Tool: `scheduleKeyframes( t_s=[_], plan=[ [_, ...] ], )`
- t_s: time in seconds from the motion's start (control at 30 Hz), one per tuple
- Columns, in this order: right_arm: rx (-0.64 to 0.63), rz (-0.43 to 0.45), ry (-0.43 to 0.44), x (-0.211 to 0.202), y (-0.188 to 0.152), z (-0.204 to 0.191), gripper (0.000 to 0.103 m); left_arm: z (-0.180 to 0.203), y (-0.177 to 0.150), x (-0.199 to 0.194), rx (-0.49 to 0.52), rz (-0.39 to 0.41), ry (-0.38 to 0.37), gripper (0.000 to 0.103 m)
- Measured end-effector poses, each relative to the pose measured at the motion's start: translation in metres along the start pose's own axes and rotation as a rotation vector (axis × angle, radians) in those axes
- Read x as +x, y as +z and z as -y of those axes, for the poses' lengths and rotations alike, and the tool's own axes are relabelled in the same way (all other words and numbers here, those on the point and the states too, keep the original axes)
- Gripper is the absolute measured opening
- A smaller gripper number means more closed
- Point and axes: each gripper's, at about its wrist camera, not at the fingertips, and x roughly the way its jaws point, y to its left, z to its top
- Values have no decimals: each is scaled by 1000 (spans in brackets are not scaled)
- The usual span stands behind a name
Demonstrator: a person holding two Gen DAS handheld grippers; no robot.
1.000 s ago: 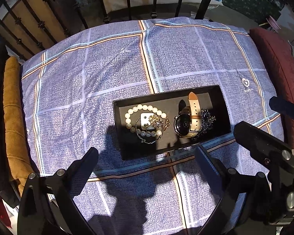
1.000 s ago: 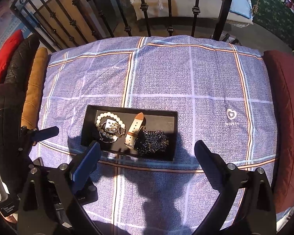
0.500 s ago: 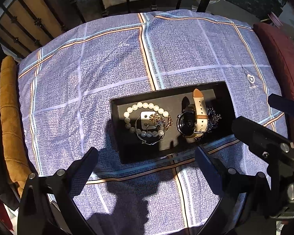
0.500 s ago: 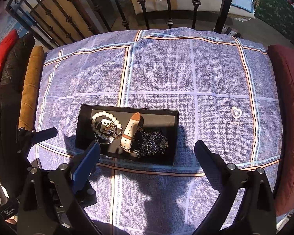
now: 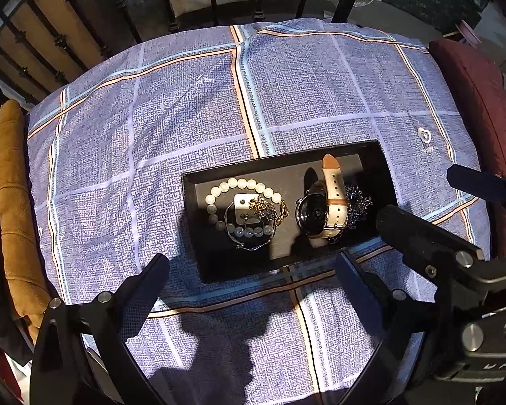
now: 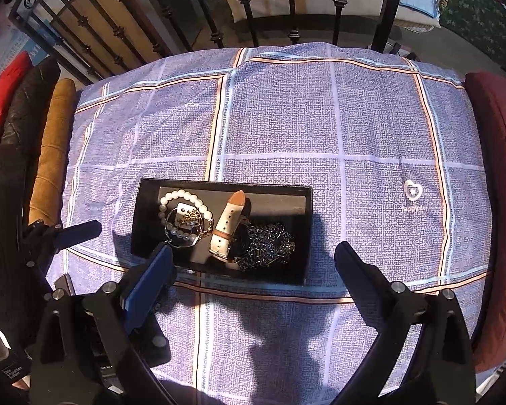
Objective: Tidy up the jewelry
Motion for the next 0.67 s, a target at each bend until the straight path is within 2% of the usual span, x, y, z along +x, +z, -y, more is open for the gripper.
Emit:
scheduleKeyframes(
  t_s=[0.07, 0.17, 0.43, 0.53, 0.67],
  plan=[
    [4, 3, 7, -1, 0, 0, 95, 4, -1, -3, 14, 14, 24, 96],
    [9, 10, 9, -4, -1, 1, 95, 13, -6, -7, 42, 36, 138, 96],
    [15, 19, 1, -9, -1, 3, 95, 18, -7, -6, 53, 11, 12, 96],
    [18, 18, 3, -9, -2, 3, 95, 15, -9, -3, 8, -7, 17, 96],
    [19, 17, 1, -9, -3, 4, 95, 13, -9, -2, 8, -13, 18, 96]
  ],
)
